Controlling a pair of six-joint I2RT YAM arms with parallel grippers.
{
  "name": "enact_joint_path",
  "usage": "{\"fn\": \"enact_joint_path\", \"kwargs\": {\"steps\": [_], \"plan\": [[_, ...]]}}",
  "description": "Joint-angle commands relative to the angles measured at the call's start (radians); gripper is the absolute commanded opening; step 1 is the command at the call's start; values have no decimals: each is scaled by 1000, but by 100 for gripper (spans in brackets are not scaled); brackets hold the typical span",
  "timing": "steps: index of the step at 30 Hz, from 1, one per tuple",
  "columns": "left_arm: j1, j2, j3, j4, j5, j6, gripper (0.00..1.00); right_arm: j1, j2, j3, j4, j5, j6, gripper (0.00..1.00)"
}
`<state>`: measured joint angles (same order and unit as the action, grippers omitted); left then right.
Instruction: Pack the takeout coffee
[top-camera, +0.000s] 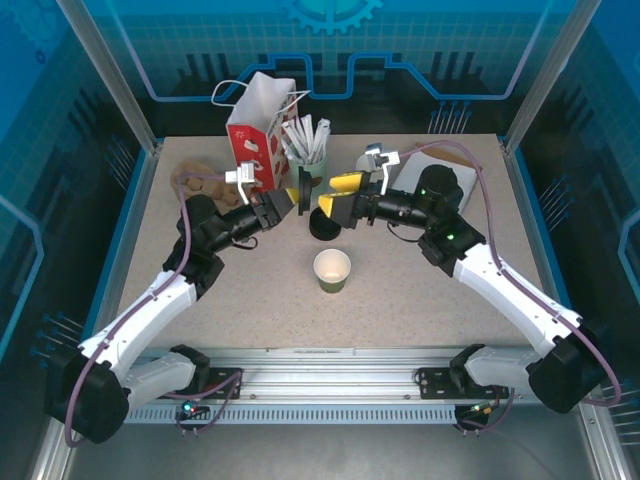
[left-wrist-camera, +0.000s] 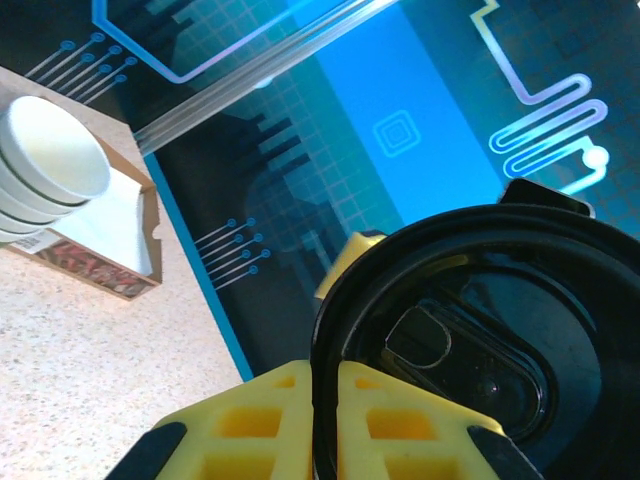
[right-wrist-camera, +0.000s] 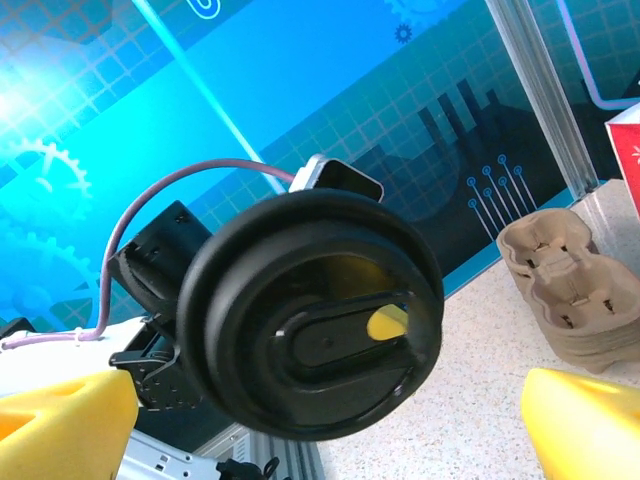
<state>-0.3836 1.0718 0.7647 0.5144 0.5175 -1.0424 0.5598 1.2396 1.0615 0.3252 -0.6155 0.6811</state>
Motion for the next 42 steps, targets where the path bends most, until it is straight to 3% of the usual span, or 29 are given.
{"fn": "enact_joint_path", "kwargs": {"steps": [1, 12, 25, 42], "plan": [[-21, -20, -4, 67, 27, -38, 12, 30, 26, 30, 90, -39, 11, 100], [-46, -17, 1, 82, 26, -41, 12, 52, 50, 61, 101, -38, 12, 99], [-60, -9, 1, 128, 36, -66, 12, 52, 68, 52, 165, -67, 40, 82], [-70, 15, 7, 158, 33, -76, 11, 58, 73, 32, 191, -73, 67, 83]]}}
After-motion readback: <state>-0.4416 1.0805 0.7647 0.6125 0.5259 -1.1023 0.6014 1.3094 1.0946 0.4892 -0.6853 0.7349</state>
